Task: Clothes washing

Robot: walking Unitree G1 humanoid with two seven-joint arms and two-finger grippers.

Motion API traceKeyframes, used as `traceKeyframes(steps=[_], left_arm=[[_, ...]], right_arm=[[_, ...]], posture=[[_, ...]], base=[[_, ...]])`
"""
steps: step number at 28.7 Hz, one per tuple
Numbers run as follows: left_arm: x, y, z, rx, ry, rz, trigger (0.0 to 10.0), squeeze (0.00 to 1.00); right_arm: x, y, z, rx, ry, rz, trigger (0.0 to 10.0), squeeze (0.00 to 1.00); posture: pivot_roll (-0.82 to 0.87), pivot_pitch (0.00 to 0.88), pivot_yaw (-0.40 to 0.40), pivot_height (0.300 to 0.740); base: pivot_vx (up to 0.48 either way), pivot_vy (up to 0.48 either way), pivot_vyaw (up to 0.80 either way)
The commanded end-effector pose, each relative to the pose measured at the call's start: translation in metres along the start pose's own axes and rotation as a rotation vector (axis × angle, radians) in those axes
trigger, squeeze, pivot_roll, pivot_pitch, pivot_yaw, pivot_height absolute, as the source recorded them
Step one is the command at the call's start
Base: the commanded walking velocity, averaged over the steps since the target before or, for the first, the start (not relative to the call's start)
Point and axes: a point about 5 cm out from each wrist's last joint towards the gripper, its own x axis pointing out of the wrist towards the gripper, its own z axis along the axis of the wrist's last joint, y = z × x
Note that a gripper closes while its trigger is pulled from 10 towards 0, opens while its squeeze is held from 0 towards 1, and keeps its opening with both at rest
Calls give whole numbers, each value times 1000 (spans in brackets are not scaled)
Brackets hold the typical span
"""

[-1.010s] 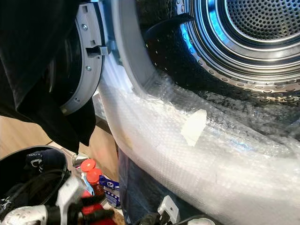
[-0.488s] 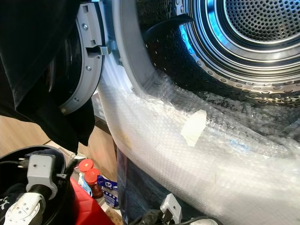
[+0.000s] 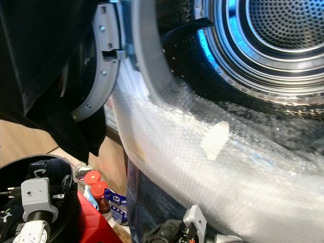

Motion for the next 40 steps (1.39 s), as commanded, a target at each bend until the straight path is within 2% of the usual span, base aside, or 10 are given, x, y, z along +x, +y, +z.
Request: traceKeyframes(steps=[1,9,10,11,14,15,22,27,33,40], left_arm=[[2,-5,2,-8,-19,-24,10000,0],[7,-10,-1,-27,-29,-70,10000,0],[10,-12,-1,-34,-33,-81,10000,0],[11,-14,-2,-28,-28,-87,10000,0],[11,-18,-5,-1,-22,-108,10000,0],[10,-21,-8,-22,-10,-114,10000,0],[7,-24,-14,9,6,-148,10000,0],[5,-24,-20,0,26,-143,10000,0],[5,-27,-24,-1,37,-149,10000,0],[6,-26,-26,-4,43,-138,10000,0]], right_arm=[[0,7,11,-40,-5,47,0,0],[-13,56,43,-74,-23,235,0,0],[-11,73,68,-97,-111,307,0,0],[-9,76,86,-137,-155,322,0,0],[-9,78,107,-175,-213,330,0,0],[-13,81,129,-228,-282,354,0,0],[-26,90,170,-320,-365,381,0,0],[-40,94,212,-405,-511,379,0,0],[-51,101,285,-451,-819,370,0,0],[-47,95,333,-450,-976,240,0,0]], posture=[[155,0,-46,740],[138,0,-54,740],[130,0,-53,740],[120,0,-52,740],[116,0,-51,740],[106,0,-47,740],[104,0,-48,740],[91,0,-52,740],[97,0,-53,740],[100,0,-55,740]], base=[[0,0,0],[0,0,0],[0,0,0],[0,0,0],[0,0,0],[0,0,0],[0,0,0],[0,0,0],[0,0,0],[0,0,0]])
